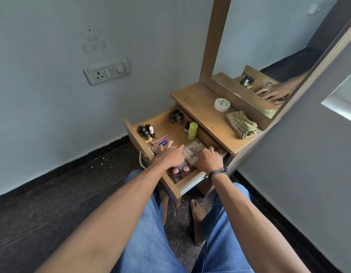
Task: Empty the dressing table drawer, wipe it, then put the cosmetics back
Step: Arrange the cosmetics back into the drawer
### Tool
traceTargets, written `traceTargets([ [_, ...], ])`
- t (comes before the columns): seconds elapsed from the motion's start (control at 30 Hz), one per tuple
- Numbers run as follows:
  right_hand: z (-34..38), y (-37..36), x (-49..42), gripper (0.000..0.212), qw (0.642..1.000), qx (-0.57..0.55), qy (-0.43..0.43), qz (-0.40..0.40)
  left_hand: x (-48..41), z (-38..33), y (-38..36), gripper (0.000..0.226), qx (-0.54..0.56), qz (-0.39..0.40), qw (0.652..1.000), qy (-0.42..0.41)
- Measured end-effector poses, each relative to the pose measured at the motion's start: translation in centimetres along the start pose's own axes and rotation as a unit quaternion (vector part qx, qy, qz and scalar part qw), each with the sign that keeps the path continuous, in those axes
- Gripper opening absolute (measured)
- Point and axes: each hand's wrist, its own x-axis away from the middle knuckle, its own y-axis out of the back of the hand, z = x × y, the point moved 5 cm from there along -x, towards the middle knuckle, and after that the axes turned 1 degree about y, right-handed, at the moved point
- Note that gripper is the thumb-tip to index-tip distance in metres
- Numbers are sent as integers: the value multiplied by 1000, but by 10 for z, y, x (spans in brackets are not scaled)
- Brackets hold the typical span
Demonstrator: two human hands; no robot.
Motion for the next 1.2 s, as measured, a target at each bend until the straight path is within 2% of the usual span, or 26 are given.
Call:
traceTargets([
  [0.17,1,-2,-1,49,1000,1,-5,-15,-6,9,-7,65,8,26,998,50],
  [0.33,-3,-5,-2,53,999,18,-4,-46,-3,7,-8,62,11,36,998,56],
  [0.47,-2,-5,-3,42,998,30,1,-48,-1,5,-5,58,18,34,998,40],
  [0.63,-2,-5,-4,37,999,34,7,-37,1,5,-5,69,31,43,998,38],
  [0.73,-3,-5,-3,37,999,32,7,-32,3,5,-5,77,34,50,998,34],
  [0.97,-3,-3,4,39,999,17,25,-41,7,1,-6,73,60,40,997,36],
  [1.07,-2,12,8,28,994,-22,51,-96,17,-3,6,70,67,10,997,21],
  [1.2,1,64,-3,12,967,-121,88,-206,28,-7,21,65,74,-60,995,-9],
])
